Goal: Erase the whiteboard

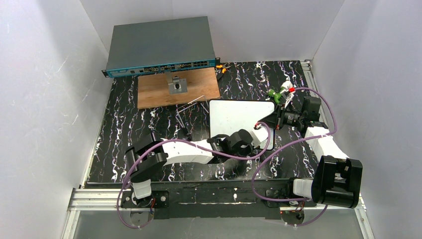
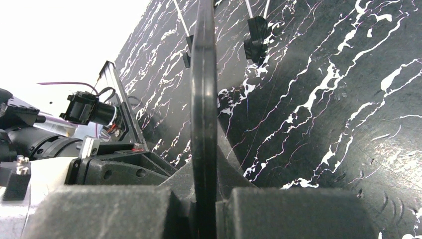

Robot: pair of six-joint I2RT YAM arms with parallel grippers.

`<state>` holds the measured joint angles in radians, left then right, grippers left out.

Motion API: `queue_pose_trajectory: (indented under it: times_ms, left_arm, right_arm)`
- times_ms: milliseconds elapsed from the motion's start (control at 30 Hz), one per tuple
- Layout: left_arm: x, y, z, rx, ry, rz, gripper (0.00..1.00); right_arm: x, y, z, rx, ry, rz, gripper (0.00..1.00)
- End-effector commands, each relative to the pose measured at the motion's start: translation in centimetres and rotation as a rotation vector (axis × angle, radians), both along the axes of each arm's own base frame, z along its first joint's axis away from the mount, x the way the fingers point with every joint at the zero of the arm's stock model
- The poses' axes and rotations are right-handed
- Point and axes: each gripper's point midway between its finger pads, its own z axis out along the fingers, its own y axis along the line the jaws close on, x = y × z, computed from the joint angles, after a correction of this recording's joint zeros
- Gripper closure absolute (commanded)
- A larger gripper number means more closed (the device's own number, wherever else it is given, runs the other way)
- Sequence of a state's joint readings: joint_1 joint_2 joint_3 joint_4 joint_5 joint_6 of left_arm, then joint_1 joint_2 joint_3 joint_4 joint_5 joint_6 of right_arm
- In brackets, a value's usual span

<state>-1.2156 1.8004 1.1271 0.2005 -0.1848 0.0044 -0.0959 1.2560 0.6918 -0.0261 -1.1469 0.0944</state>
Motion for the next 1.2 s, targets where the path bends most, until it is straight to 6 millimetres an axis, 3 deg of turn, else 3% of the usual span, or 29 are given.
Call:
queue_pose_trajectory:
  times_ms: [0,167,333,667,1000,1067,1167]
  left_arm:
    - [3.5,0.5,2.3,-0.021,-0.04,0.124,1.0]
    - [5.6,1.6,3.6,-0.093,0.009,0.243,1.0]
    - [6.0,1.7,4.1,-0.195,0.127,0.284,1.0]
    - [3.0,0.0,4.5,-0.455,0.365,0.194,1.0]
    - [0.2,-0.3,3.8,-0.552,0.456,0.08,1.0]
    - [1.3,0.1,3.3,-0.546,0.442,0.145,1.0]
    - [5.2,2.5,2.1,-0.484,0.398,0.38,1.0]
  right_arm:
    - [-0.9,0.7,1.5,0.031,-0.011,0.049,0.99]
    - [-0.9,0.7,1.5,0.032,-0.012,0.049,0.99]
    - [-0.9,0.7,1.5,0.031,-0.01,0.047,0.99]
    - [-0.9,0.7,1.4,0.031,-0.006,0.049,0.99]
    - [-1.0,0.7,1.4,0.031,-0.008,0.051,0.99]
    - [-1.0,0.7,1.5,0.032,-0.01,0.052,0.99]
    - [-1.0,0.7,1.5,0.031,-0.013,0.052,0.99]
